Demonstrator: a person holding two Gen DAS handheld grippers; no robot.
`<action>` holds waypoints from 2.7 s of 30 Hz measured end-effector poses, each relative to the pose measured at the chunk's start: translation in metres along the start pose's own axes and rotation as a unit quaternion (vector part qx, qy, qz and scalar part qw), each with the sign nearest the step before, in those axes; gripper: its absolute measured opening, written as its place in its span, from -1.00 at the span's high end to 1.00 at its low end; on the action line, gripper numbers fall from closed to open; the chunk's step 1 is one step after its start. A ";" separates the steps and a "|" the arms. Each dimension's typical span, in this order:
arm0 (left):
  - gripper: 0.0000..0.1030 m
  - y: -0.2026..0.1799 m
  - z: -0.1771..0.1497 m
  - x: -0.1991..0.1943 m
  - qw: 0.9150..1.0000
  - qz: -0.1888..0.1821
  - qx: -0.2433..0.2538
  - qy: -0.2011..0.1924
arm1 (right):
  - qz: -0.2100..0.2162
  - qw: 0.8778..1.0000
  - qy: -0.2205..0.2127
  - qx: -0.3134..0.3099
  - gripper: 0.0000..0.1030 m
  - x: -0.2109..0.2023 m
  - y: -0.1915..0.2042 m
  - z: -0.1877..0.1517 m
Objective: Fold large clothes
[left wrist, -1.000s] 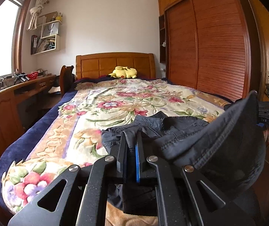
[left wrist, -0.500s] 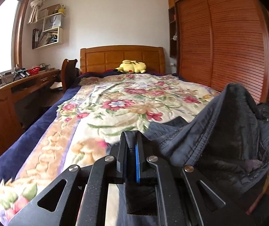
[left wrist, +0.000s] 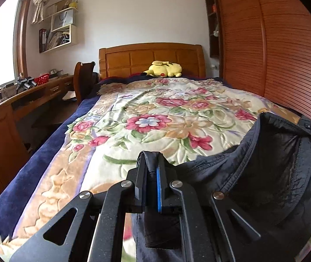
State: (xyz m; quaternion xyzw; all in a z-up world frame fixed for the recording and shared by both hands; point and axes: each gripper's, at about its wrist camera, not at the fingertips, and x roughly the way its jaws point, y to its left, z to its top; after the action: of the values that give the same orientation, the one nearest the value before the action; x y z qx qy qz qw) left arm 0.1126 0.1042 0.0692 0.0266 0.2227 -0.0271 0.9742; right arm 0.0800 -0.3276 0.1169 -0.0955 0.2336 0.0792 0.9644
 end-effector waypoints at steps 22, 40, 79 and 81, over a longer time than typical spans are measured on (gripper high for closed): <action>-0.29 -0.012 -0.004 0.020 0.999 -0.015 0.021 0.033 | -0.031 0.999 0.041 0.004 -0.34 0.041 0.008 0.025; -0.58 -0.048 -0.053 -0.047 0.996 -0.077 -0.018 0.032 | 0.087 0.993 0.056 -0.054 -0.34 -0.012 0.079 0.003; -0.58 -0.037 -0.084 -0.015 0.993 -0.091 -0.015 0.069 | 0.042 0.991 0.126 -0.028 -0.41 0.106 0.040 0.052; -0.58 -0.039 -0.084 -0.015 0.993 -0.093 -0.016 0.070 | 0.016 0.989 0.148 -0.021 -0.41 0.114 0.017 0.042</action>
State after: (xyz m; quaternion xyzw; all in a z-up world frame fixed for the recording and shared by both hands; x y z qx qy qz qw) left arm 0.0605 0.0717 -0.0014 -0.0076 0.2918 -0.1125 0.9498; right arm 0.1947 -0.2891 0.0982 -0.1230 0.3734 0.0846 0.9156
